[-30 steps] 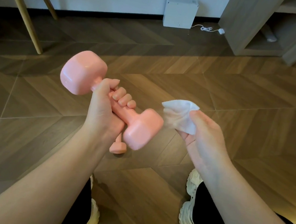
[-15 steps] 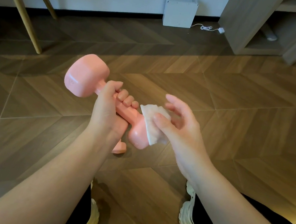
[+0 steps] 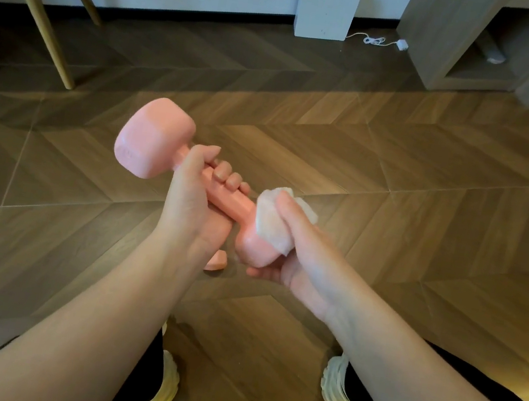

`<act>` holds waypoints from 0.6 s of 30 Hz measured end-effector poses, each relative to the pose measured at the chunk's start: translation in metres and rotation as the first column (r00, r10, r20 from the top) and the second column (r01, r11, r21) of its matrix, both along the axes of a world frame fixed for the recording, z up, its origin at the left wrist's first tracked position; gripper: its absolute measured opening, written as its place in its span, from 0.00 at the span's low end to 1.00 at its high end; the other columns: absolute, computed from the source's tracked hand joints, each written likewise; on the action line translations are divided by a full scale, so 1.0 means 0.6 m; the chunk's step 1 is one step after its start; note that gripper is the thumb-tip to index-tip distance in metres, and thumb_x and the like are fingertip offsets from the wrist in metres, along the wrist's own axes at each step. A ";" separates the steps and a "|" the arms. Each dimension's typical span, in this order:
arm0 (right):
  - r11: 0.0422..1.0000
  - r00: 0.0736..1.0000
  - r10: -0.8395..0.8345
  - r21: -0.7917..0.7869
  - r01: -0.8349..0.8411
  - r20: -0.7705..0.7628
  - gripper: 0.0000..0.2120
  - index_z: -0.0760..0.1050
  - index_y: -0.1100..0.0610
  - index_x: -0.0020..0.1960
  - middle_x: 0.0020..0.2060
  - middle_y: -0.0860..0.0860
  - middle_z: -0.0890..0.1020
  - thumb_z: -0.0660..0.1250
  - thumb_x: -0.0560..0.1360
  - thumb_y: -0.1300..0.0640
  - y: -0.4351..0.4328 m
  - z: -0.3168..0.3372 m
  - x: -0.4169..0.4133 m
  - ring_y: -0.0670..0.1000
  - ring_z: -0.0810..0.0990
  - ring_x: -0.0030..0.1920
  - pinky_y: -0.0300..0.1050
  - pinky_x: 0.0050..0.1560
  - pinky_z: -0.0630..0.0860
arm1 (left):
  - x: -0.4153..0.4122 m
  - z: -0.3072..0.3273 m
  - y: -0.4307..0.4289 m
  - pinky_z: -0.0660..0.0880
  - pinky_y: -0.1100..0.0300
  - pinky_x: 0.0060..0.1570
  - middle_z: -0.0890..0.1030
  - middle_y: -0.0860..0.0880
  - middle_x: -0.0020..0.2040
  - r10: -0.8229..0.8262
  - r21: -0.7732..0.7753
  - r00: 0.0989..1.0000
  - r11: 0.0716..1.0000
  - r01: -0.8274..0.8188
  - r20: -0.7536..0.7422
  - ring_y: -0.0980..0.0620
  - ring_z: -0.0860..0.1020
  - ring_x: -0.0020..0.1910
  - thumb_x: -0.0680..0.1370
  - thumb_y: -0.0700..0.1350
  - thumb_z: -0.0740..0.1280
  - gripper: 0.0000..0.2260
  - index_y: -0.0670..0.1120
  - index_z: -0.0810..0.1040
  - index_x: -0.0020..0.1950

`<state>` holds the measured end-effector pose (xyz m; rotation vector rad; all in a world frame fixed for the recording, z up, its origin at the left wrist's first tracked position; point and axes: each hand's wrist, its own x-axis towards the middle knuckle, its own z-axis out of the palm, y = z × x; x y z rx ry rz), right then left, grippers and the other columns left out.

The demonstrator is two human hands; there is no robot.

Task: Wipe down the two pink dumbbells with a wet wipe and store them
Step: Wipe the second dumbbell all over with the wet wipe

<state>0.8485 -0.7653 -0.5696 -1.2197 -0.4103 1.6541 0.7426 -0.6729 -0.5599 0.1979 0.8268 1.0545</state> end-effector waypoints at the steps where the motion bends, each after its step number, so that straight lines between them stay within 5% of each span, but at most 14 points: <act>1: 1.000 1.000 -0.017 -0.005 0.017 -0.007 0.19 0.72 0.54 0.63 0.45 0.58 0.84 0.62 0.80 0.42 0.001 0.000 0.005 0.56 0.84 0.40 0.48 0.34 0.80 | 0.000 -0.001 0.001 0.71 0.61 0.34 0.67 0.52 0.27 -0.007 -0.013 1.000 1.000 0.007 -0.010 0.54 0.68 0.25 0.78 0.42 0.64 0.14 0.48 0.66 0.33; 8: 0.973 0.985 0.168 0.167 -0.159 -0.045 0.26 0.69 0.55 0.68 0.46 0.49 0.85 0.71 0.71 0.61 -0.008 0.000 0.025 0.49 0.85 0.45 0.43 0.40 0.80 | -0.006 -0.004 0.011 0.66 0.62 0.29 0.62 0.54 0.25 0.109 -0.127 0.994 0.986 -0.109 -0.006 0.55 0.62 0.22 0.78 0.43 0.62 0.14 0.49 0.63 0.33; 11: 0.992 0.995 0.093 0.085 -0.096 0.045 0.32 0.68 0.49 0.69 0.54 0.50 0.83 0.75 0.68 0.56 -0.006 -0.008 0.001 0.49 0.85 0.49 0.44 0.43 0.81 | -0.007 -0.005 0.009 0.64 0.61 0.29 0.61 0.54 0.26 0.095 -0.107 0.994 0.989 -0.100 -0.044 0.54 0.61 0.22 0.77 0.42 0.60 0.14 0.49 0.61 0.33; 15: 0.984 0.984 0.177 0.016 -0.176 -0.029 0.26 0.68 0.50 0.68 0.49 0.57 0.84 0.69 0.74 0.42 -0.007 -0.001 0.011 0.57 0.84 0.48 0.52 0.43 0.83 | -0.012 -0.004 0.010 0.64 0.62 0.28 0.60 0.53 0.25 0.091 -0.109 0.995 0.989 -0.095 -0.042 0.53 0.60 0.22 0.76 0.42 0.60 0.13 0.49 0.61 0.32; 18: 0.969 0.965 0.243 0.065 -0.237 -0.097 0.22 0.68 0.55 0.69 0.52 0.61 0.82 0.68 0.78 0.51 -0.012 -0.001 0.021 0.62 0.82 0.52 0.54 0.48 0.83 | -0.015 -0.006 0.010 0.64 0.61 0.29 0.60 0.54 0.25 0.092 -0.109 0.995 0.989 -0.097 -0.049 0.54 0.60 0.22 0.76 0.42 0.60 0.14 0.49 0.61 0.32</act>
